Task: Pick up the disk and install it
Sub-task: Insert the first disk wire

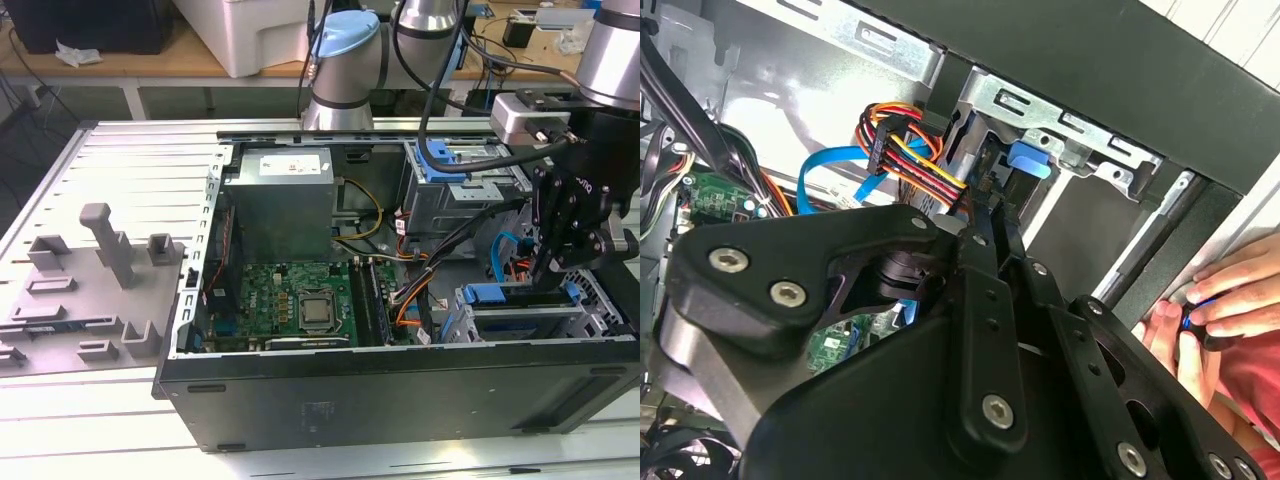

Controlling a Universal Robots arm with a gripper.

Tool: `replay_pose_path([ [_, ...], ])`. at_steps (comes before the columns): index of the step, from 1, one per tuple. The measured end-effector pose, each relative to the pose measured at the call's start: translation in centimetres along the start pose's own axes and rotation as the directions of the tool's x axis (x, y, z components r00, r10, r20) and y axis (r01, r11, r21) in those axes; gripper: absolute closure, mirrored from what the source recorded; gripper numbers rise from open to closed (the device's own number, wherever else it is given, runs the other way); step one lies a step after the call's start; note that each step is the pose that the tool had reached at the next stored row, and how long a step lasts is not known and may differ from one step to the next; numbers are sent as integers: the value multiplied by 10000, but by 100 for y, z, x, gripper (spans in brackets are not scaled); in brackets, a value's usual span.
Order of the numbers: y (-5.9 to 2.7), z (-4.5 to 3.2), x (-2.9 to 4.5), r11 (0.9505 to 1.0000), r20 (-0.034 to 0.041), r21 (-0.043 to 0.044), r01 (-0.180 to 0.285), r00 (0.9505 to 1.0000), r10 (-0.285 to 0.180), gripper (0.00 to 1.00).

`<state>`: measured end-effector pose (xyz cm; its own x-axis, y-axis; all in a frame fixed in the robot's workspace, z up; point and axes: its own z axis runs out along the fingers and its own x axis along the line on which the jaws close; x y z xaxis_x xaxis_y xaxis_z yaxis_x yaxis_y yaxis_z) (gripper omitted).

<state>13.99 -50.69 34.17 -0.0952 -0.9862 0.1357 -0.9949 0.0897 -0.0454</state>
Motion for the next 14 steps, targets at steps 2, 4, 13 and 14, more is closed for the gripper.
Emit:
replay_pose_path([
  [2, 0, 4, -1, 10000, 1, 0, 0, 10000, 0, 83],
  [4, 0, 7, -1, 10000, 2, 0, 0, 10000, 0, 83],
  [13, 1, 23, -3, 10000, 2, 0, 0, 10000, 0, 83],
  [14, 1, 26, -2, 10000, 4, 0, 0, 10000, 0, 83],
])
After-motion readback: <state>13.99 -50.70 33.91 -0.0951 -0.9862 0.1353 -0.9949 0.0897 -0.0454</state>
